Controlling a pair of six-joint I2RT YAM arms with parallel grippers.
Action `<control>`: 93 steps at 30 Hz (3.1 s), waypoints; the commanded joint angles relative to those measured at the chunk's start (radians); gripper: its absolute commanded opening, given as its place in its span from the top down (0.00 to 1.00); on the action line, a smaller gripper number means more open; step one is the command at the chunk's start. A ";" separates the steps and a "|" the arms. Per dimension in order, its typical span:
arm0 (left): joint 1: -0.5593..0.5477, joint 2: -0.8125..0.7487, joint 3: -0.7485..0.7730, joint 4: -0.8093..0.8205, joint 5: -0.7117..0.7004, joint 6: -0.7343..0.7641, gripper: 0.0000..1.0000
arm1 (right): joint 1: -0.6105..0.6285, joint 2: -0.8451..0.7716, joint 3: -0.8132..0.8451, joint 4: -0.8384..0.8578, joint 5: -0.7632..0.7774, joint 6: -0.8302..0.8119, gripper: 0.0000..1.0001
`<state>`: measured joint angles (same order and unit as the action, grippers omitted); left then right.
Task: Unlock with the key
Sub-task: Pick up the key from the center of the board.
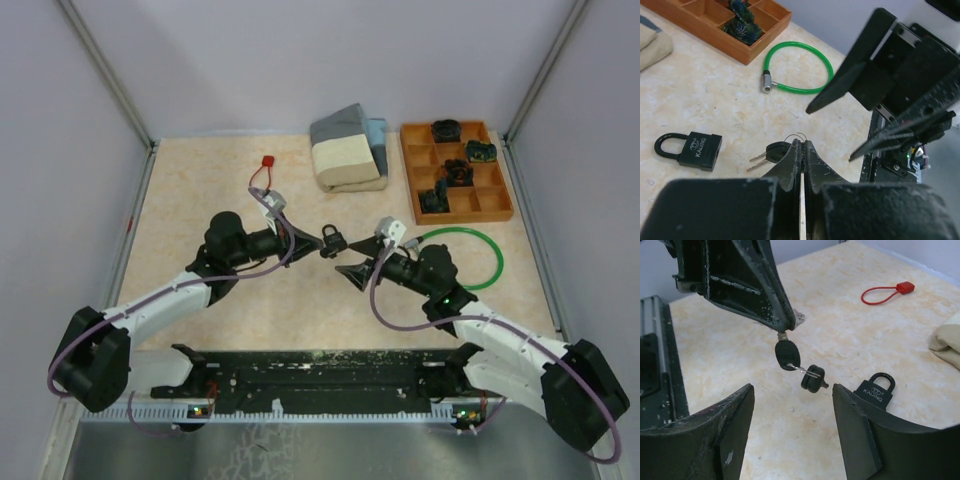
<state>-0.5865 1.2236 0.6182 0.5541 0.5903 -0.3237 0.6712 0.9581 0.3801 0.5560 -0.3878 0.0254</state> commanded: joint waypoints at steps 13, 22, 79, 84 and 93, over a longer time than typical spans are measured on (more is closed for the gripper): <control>0.005 -0.005 -0.002 0.151 0.277 0.003 1.00 | -0.160 0.158 0.009 0.470 -0.446 0.328 0.40; 0.005 0.043 0.007 0.219 0.354 -0.063 1.00 | -0.160 0.213 0.035 0.531 -0.512 0.370 0.47; -0.001 0.018 -0.003 0.275 0.342 -0.130 1.00 | -0.134 0.199 0.064 0.443 -0.493 0.422 0.56; -0.004 0.027 0.002 0.286 0.348 -0.137 1.00 | -0.118 0.222 0.071 0.456 -0.502 0.424 0.62; -0.007 0.028 0.000 0.301 0.343 -0.149 1.00 | -0.110 0.248 0.070 0.488 -0.525 0.439 0.70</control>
<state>-0.5888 1.2476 0.5911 0.8055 0.9112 -0.4603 0.5484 1.2003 0.4088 0.9627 -0.8875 0.4503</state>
